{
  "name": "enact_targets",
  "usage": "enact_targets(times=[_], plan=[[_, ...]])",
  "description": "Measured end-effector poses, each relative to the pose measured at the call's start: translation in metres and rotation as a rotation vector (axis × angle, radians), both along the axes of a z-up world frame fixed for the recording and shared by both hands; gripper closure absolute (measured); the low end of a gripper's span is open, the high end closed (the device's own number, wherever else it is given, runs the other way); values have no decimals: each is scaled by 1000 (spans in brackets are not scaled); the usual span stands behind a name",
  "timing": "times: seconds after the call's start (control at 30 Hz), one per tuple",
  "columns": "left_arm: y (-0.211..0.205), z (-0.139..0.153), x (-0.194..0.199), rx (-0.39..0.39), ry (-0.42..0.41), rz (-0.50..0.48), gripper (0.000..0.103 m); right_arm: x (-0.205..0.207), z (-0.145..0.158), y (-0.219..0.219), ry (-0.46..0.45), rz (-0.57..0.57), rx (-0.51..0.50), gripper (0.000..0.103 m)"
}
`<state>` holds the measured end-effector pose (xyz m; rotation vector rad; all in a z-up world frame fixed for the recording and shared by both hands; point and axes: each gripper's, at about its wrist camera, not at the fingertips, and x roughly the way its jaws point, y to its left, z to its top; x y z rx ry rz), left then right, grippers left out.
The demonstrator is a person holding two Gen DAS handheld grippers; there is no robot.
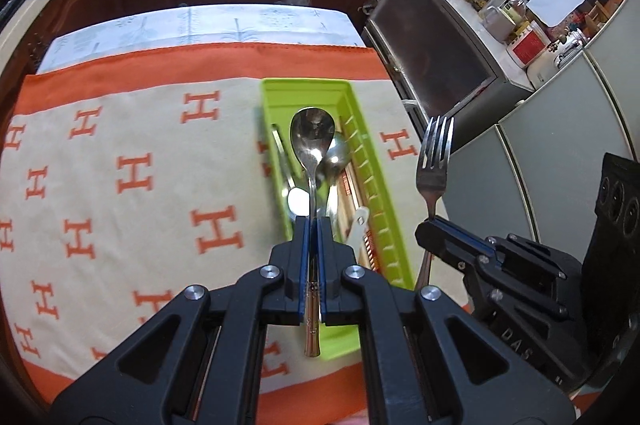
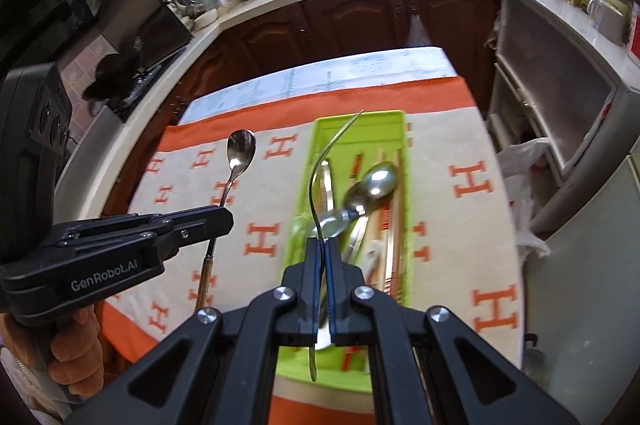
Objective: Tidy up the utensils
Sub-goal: 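Carry the fork and teaspoon into the green tray and open both tools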
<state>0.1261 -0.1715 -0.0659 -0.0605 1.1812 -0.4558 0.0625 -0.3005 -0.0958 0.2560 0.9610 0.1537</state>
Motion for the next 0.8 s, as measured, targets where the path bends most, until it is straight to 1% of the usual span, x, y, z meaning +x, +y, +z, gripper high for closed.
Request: enact_targets(times=[0.07,0.13,0.27,0.37,0.5,0.63,0.67,0.7,0.73,0.77,0.8], plan=[[-10,-8,8,-3,15,3,101,7,-6,-5,14,1,-11,101],[-21,-22,21,-5,34,11,101,14,-15,-9,41,2,-16,101],[-36,-50,40,13,70,26,101,30,-40,-12,106,11,-34,101],[-45,-69,52,31,91,34,101,38,-55,-16,146,9,-23,101],[-55,-86,63,52,93,34,101,49,-64,-21,164,1,-30,100],[-61,-96,69,83,89,37,101,57,-69,-21,162,16,-22,97],[-62,-97,70,90,92,33,99,58,-69,-20,157,21,-23,96],[-62,-98,70,99,96,30,93,58,-69,-20,155,25,-17,95],[-62,-98,70,99,95,26,89,58,-69,-20,151,29,-7,91],[-61,-96,69,97,90,26,76,57,-68,-20,146,31,-2,86],[-60,-93,67,94,73,30,60,56,-68,-19,140,30,-3,82]])
